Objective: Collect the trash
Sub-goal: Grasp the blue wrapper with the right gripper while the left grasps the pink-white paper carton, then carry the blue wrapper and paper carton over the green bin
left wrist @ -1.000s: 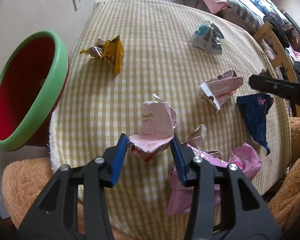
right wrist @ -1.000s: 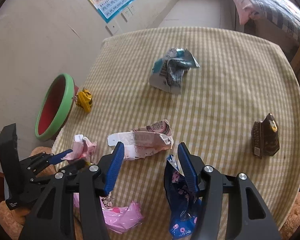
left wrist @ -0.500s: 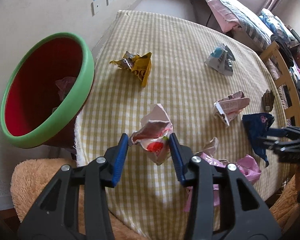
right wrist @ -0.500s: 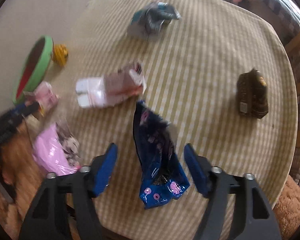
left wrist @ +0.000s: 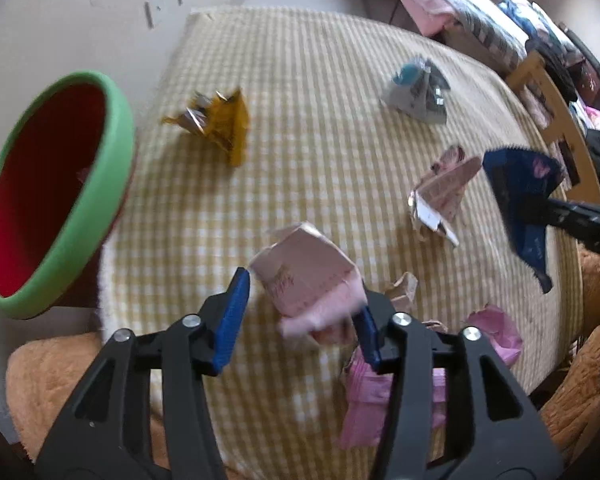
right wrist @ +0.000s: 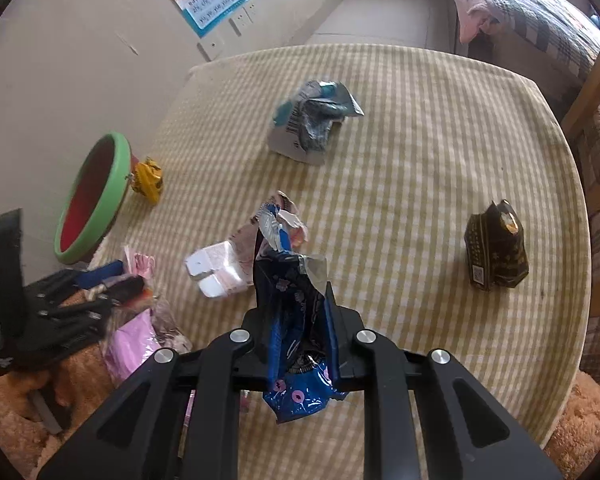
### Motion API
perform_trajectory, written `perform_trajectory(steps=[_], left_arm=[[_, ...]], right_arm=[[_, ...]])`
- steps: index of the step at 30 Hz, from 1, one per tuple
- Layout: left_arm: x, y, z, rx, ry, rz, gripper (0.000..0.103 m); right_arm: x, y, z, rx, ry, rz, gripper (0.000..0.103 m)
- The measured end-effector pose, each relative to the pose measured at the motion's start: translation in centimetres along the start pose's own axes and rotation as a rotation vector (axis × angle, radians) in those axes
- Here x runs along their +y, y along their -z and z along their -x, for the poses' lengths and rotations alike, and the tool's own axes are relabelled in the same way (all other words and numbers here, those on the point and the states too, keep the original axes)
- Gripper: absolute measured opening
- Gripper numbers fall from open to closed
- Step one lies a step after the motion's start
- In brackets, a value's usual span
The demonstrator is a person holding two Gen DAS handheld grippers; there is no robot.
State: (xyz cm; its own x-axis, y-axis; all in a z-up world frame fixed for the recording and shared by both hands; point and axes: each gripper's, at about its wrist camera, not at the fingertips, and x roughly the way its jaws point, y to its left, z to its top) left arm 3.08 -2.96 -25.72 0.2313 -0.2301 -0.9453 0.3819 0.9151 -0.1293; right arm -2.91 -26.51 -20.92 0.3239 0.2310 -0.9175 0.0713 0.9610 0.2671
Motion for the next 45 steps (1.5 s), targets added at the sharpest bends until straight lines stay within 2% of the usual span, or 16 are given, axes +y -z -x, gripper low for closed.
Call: perform_trajectory(steps=[5, 15, 22, 25, 34, 45], left_arm=[[-0.4, 0.2, -0.3, 0.010, -0.005, -0.009, 0.041], [0.5, -0.5, 4.1, -0.138, -0.053, 0.033, 0.040], [0.1, -1.7, 7.3, -0.236, -0.063, 0.031, 0.040], [0.0, -1.8, 8.2, -0.262, -0.070, 0.026, 0.040], [-0.4, -2.0, 8.9, -0.278, -0.055, 0.036, 0.040], [0.0, -2.1, 10.1, -0.312, -0.067, 0.054, 0.040]], right_arm=[[0.9, -0.4, 0.3, -0.006, -0.003, -0.002, 0.017], [0.3, -0.8, -0.5, -0.021, 0.011, -0.021, 0.017], [0.3, -1.4, 1.3, -0.121, 0.019, -0.034, 0.017], [0.2, -1.5, 1.6, -0.136, 0.020, -0.036, 0.017], [0.4, -1.6, 2.6, -0.187, 0.014, -0.035, 0.017], [1.5, -1.6, 2.9, -0.203, -0.012, 0.001, 0.017]])
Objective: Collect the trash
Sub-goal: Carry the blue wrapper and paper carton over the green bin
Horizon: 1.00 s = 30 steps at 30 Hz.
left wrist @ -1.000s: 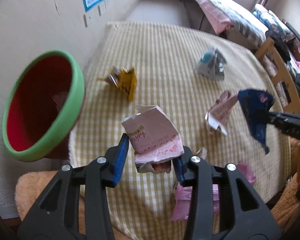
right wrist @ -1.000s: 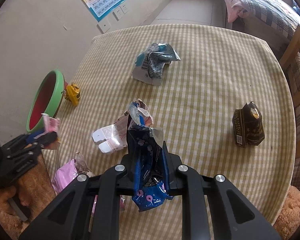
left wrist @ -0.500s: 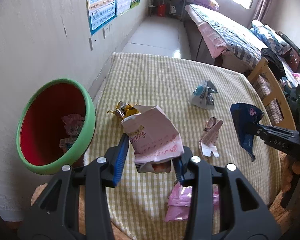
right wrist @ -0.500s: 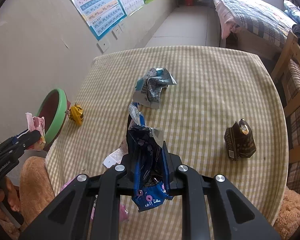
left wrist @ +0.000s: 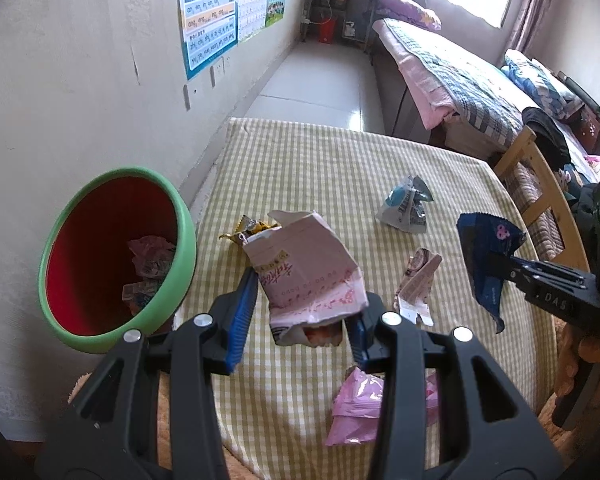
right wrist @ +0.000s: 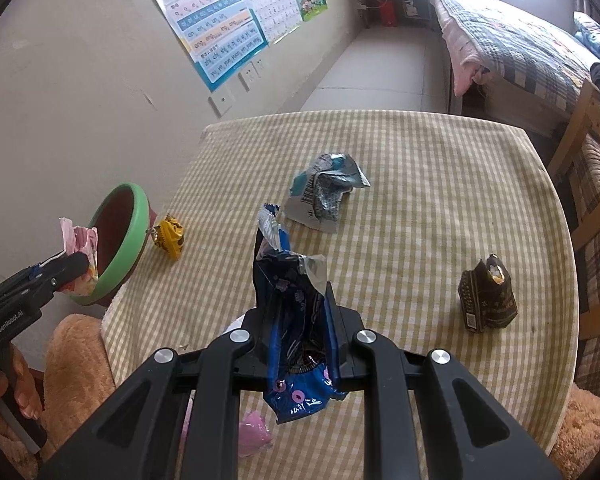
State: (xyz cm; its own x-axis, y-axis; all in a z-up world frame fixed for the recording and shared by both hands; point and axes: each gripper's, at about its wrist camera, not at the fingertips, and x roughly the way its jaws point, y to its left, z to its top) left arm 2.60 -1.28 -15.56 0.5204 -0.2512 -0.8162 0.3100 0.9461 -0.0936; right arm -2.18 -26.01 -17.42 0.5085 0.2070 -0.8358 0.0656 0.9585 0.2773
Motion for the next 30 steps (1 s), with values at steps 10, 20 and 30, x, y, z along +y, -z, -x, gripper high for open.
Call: perform_trajectory(steps=[10, 20, 30], left_arm=[[1.2, -0.1, 1.2, -0.036, -0.020, 0.038, 0.040], [1.9, -1.0, 3.1, -0.113, -0.037, 0.043, 0.040], [4.2, -0.6, 2.9, -0.091, -0.019, 0.104, 0.040]], right_arm=[[1.4, -0.3, 0.1, 0.005, -0.023, 0.046, 0.017], [5.3, -2.3, 1.0, -0.030, -0.047, 0.159, 0.017], [4.0, -2.7, 1.0, -0.045, -0.011, 0.142, 0.018]])
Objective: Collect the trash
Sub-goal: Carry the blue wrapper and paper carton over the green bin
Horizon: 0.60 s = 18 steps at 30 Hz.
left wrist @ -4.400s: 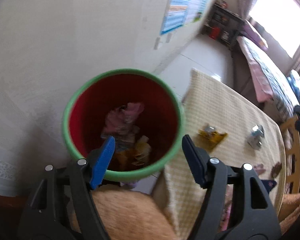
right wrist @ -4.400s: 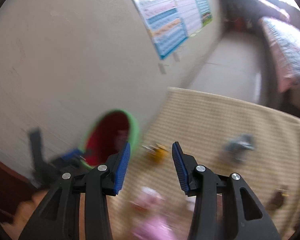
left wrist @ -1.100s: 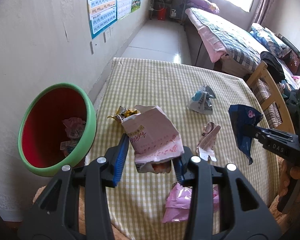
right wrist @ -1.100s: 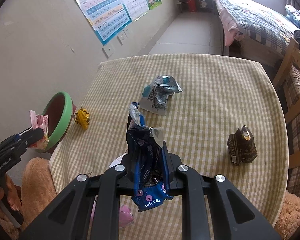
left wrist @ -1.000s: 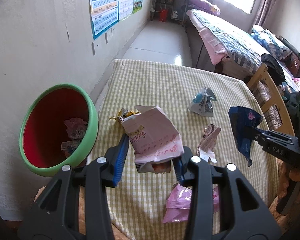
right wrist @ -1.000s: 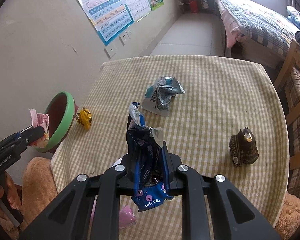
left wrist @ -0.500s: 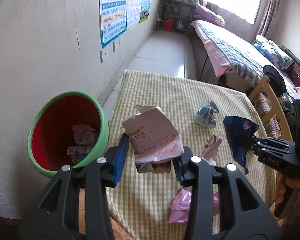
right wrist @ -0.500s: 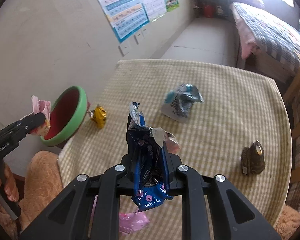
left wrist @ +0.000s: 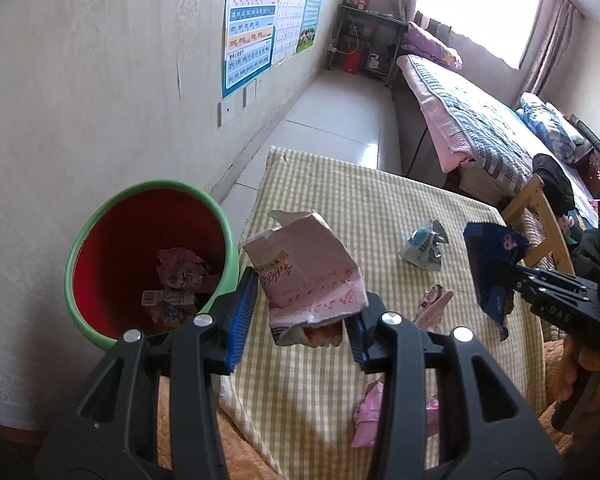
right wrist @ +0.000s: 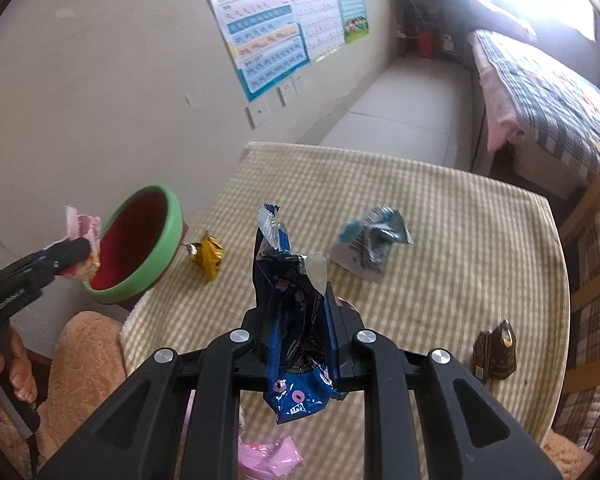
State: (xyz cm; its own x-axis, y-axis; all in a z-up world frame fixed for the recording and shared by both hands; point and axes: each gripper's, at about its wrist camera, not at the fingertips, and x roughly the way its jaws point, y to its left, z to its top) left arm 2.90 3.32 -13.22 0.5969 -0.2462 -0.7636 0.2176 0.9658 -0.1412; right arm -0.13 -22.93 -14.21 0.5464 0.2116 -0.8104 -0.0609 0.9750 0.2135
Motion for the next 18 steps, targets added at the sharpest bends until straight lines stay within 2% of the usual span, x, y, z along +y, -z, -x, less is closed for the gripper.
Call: perform_trajectory(steps=[3, 7, 13, 18], left_arm=[[-0.1, -0.1, 0.1, -0.004, -0.013, -0.007, 0.040], [0.5, -0.7, 0.5, -0.026, -0.068, -0.023, 0.040], [2.5, -0.8, 1.5, -0.053, -0.120, -0.006, 0.040], [4.3, -0.8, 1.8, -0.055, -0.151, 0.028, 0.040]], right_arm=[[-0.7, 0.3, -0.2, 0.009, 0.001, -0.026, 0.018], [-0.5, 0.2, -0.2, 0.005, -0.009, -0.021, 0.018], [1.7, 0.6, -1.7, 0.057, -0.035, 0.030, 0.018], [5.2, -1.4, -2.2, 0.049, -0.110, 0.065, 0.018]])
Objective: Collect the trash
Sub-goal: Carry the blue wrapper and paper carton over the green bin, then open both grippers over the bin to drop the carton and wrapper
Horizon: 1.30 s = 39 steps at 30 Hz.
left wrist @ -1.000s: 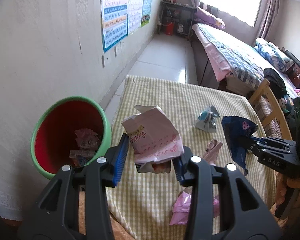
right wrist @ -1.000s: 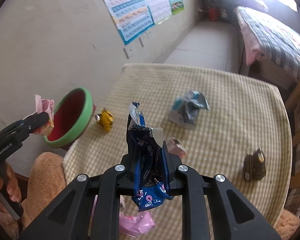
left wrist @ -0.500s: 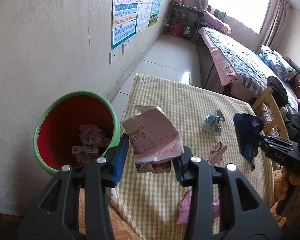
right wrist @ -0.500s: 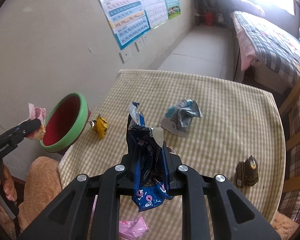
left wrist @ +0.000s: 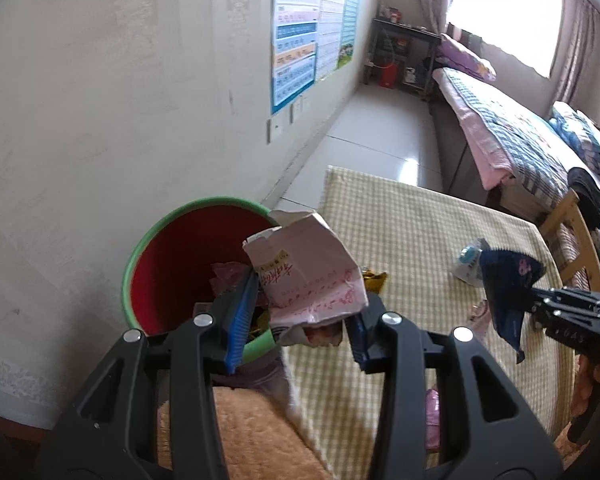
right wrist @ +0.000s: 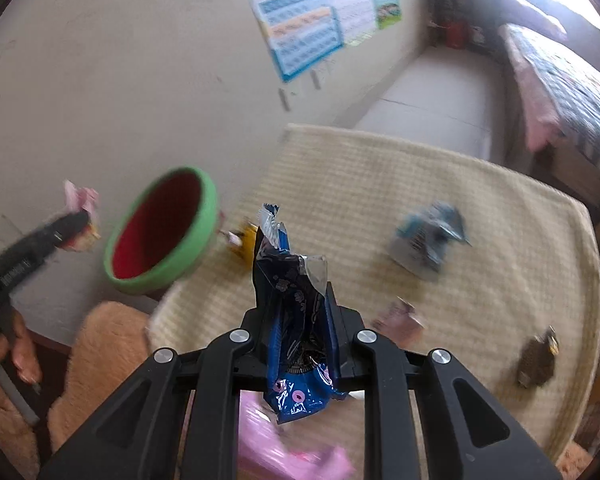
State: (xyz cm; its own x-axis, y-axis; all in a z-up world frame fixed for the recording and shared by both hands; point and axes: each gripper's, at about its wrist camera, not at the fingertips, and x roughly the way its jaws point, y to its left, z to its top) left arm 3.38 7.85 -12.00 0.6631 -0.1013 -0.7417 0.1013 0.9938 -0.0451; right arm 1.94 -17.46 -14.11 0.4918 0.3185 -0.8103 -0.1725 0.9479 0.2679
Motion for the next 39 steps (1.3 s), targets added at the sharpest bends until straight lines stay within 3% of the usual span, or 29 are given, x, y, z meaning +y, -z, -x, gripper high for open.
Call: perform_trajectory(steps=[8, 14, 21, 27, 28, 29, 30, 31, 39], left_arm=[[4.1, 0.6, -1.0, 0.037, -0.056, 0.085, 0.040], [7.5, 1.1, -2.9, 0.078, -0.099, 0.128, 0.040], [9.9, 0.5, -4.8, 0.097, -0.115, 0.171, 0.040], [10.6, 0.1, -5.4, 0.100, -0.121, 0.181, 0.040], [10.7, 0.2, -5.5, 0.101, -0.125, 0.183, 0.040], [10.8, 0.3, -5.5, 0.101, -0.127, 0.185, 0.047], [11.0, 0.3, -5.6, 0.104, -0.135, 0.195, 0.055], [10.8, 0.2, -5.8, 0.100, -0.137, 0.204, 0.069], [10.6, 0.5, -5.2, 0.090, -0.137, 0.225, 0.071]], right_arm=[[6.9, -4.3, -2.3, -0.010, -0.169, 0.045, 0.018], [10.3, -6.9, -4.9, 0.031, -0.211, 0.076, 0.018], [12.9, -10.0, -8.1, 0.076, -0.262, 0.024, 0.018], [15.1, -11.7, -9.4, 0.078, -0.286, 0.005, 0.024], [15.3, -11.8, -9.3, 0.069, -0.284, 0.007, 0.029], [15.4, -12.0, -9.3, 0.060, -0.282, 0.008, 0.034], [15.4, -12.0, -9.2, 0.052, -0.285, 0.004, 0.047], [15.2, -12.0, -9.0, 0.044, -0.289, 0.000, 0.048], [12.0, -10.9, -6.2, 0.004, -0.284, -0.016, 0.048]])
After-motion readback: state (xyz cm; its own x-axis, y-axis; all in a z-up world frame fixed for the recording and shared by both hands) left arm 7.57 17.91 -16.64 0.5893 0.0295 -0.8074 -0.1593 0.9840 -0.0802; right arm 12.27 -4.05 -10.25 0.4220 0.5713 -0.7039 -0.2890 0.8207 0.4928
